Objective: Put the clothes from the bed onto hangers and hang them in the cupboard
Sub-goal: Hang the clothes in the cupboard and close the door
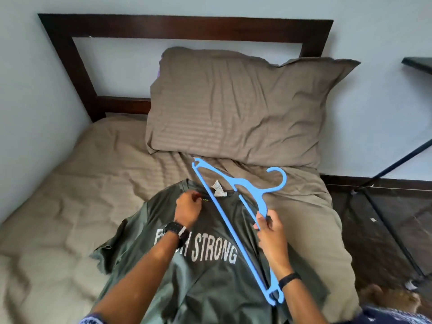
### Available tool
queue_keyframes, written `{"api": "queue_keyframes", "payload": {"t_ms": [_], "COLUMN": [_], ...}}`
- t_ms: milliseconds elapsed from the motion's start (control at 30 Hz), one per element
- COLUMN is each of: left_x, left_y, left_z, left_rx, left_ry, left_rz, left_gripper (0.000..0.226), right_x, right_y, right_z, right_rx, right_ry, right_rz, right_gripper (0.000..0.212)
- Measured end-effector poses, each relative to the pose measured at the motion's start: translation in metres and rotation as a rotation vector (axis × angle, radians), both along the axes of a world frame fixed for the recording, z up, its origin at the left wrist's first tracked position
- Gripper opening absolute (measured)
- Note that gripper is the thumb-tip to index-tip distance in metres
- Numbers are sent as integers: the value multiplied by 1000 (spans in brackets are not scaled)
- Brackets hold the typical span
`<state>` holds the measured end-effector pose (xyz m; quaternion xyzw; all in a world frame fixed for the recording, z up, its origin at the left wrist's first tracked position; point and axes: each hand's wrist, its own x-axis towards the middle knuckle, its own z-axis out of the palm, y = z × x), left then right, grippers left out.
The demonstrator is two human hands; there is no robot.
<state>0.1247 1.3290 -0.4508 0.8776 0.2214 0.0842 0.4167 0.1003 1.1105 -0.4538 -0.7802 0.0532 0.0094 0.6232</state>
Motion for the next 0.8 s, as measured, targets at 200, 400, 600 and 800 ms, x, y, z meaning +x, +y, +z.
{"api": "queue_keyframes", "payload": {"t_ms": [200, 400, 600, 800], "left_x": [33, 41, 39, 28], "left_y": [23, 39, 51, 54], "left_z": [0, 0, -3, 4], "left_rx": [144, 155, 118, 183], "left_ry": [92, 107, 73, -8], "left_rz": [83, 148, 104, -48], "left_gripper": [23, 22, 26, 41], "right_x": [-4, -4, -4, 1], "right_y": [-7, -22, -25, -17], "right_z": [21, 36, 45, 52], "right_rx": [-178, -373, -419, -443], "right_ry": [-158, -279, -315, -329], "right_rz": [48, 58, 119, 154], "right_gripper": [25, 15, 24, 34]}}
